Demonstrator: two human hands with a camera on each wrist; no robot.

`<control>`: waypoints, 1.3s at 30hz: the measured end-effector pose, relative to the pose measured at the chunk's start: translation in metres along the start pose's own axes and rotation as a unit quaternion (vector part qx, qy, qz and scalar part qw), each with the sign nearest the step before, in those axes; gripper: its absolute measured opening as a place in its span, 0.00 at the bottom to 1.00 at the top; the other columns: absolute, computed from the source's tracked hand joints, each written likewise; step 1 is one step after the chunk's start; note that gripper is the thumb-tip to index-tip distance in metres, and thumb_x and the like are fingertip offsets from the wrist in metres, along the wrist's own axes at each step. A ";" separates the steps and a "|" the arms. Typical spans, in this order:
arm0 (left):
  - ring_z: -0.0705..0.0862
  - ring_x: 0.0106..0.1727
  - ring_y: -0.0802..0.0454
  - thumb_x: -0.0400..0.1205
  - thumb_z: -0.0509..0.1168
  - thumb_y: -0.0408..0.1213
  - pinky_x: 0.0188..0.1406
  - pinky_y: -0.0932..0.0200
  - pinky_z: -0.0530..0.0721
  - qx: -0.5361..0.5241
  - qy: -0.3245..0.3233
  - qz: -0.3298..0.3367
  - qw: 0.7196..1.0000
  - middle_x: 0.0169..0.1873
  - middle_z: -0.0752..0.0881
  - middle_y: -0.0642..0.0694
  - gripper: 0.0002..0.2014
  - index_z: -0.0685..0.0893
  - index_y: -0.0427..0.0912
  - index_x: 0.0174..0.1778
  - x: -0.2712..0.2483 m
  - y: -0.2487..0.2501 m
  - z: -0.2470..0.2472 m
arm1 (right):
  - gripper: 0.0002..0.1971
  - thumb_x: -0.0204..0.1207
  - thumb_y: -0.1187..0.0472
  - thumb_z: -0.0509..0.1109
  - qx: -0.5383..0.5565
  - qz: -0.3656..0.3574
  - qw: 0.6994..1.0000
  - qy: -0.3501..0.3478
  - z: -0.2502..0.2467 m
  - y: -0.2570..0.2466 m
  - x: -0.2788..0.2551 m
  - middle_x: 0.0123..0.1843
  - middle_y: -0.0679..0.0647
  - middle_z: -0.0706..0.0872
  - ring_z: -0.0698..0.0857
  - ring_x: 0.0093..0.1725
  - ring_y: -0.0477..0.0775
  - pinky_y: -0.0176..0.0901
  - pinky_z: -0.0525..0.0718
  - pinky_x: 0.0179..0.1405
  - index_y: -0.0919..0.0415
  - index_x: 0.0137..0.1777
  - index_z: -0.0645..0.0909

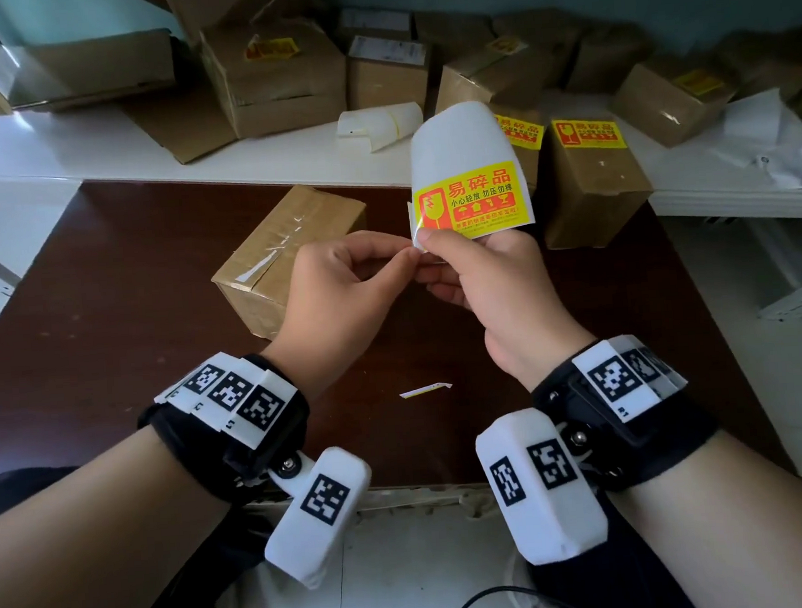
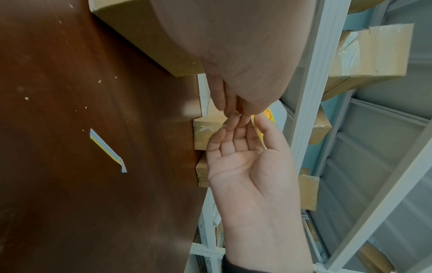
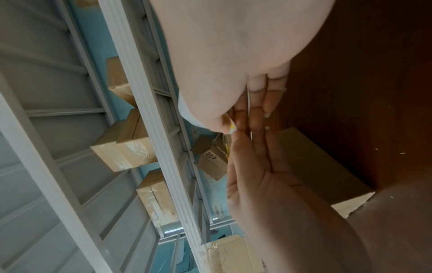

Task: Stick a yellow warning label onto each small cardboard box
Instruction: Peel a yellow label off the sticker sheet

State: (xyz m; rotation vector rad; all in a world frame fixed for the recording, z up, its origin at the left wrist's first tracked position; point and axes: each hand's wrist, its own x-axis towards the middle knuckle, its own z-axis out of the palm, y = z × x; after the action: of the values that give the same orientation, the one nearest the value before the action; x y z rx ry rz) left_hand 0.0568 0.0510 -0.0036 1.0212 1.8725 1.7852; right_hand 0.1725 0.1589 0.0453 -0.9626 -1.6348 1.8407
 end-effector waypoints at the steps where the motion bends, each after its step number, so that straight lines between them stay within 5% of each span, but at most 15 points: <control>1: 0.98 0.55 0.49 0.90 0.75 0.35 0.63 0.41 0.95 -0.006 -0.001 -0.001 1.000 0.50 0.99 0.48 0.07 0.98 0.39 0.56 0.000 0.000 0.000 | 0.05 0.87 0.63 0.78 -0.002 -0.002 1.000 0.000 0.001 0.000 -0.001 0.46 0.52 0.98 0.97 0.44 0.49 0.35 0.92 0.42 0.52 0.50 0.91; 11: 0.98 0.54 0.40 0.87 0.70 0.41 0.59 0.26 0.93 0.006 0.000 -0.025 1.000 0.47 0.99 0.47 0.11 0.98 0.43 0.55 -0.002 -0.001 0.003 | 0.07 0.88 0.63 0.76 -0.016 0.005 1.000 -0.002 0.002 -0.001 -0.003 0.43 0.48 0.97 0.97 0.44 0.47 0.41 0.86 0.47 0.51 0.49 0.91; 15: 0.98 0.51 0.44 0.87 0.70 0.42 0.58 0.28 0.94 0.021 0.004 -0.030 0.999 0.45 0.99 0.48 0.11 0.97 0.44 0.54 -0.002 0.004 0.003 | 0.07 0.88 0.63 0.75 -0.016 0.001 1.000 -0.004 0.002 -0.004 -0.005 0.40 0.45 0.96 0.97 0.41 0.44 0.42 0.85 0.47 0.51 0.50 0.90; 21: 0.95 0.47 0.30 0.86 0.71 0.48 0.50 0.22 0.92 0.053 0.015 -0.024 0.998 0.41 0.97 0.44 0.10 0.96 0.48 0.51 -0.001 0.005 0.002 | 0.09 0.88 0.64 0.74 -0.033 -0.007 0.999 0.003 0.002 -0.006 -0.005 0.37 0.45 0.94 0.94 0.36 0.41 0.36 0.85 0.39 0.52 0.46 0.89; 26: 0.94 0.47 0.32 0.86 0.70 0.47 0.49 0.25 0.92 0.068 0.008 -0.025 0.997 0.40 0.96 0.43 0.11 0.95 0.46 0.51 0.000 0.006 0.003 | 0.08 0.86 0.67 0.75 -0.049 -0.016 0.998 0.020 0.000 -0.004 -0.003 0.38 0.49 0.91 0.88 0.33 0.39 0.27 0.82 0.31 0.57 0.44 0.89; 35: 0.91 0.45 0.30 0.90 0.72 0.39 0.44 0.33 0.90 0.078 0.001 -0.036 0.996 0.40 0.94 0.40 0.06 0.93 0.46 0.50 -0.002 0.010 0.003 | 0.10 0.86 0.66 0.72 -0.056 -0.005 0.998 0.028 0.000 -0.003 -0.001 0.40 0.51 0.93 0.89 0.37 0.43 0.29 0.83 0.33 0.56 0.43 0.89; 39: 0.91 0.45 0.28 0.90 0.71 0.40 0.47 0.29 0.91 0.068 -0.002 -0.041 0.997 0.40 0.94 0.39 0.06 0.93 0.47 0.49 -0.002 0.011 0.003 | 0.11 0.87 0.65 0.71 -0.060 -0.003 0.998 0.032 0.000 -0.001 0.002 0.39 0.48 0.92 0.90 0.42 0.47 0.35 0.86 0.39 0.53 0.43 0.88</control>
State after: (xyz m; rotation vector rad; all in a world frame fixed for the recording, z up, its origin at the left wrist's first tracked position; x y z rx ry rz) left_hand 0.0628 0.0513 0.0064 0.9797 2.0264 1.6274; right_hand 0.1711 0.1606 0.0460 -1.0537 -1.7230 1.7070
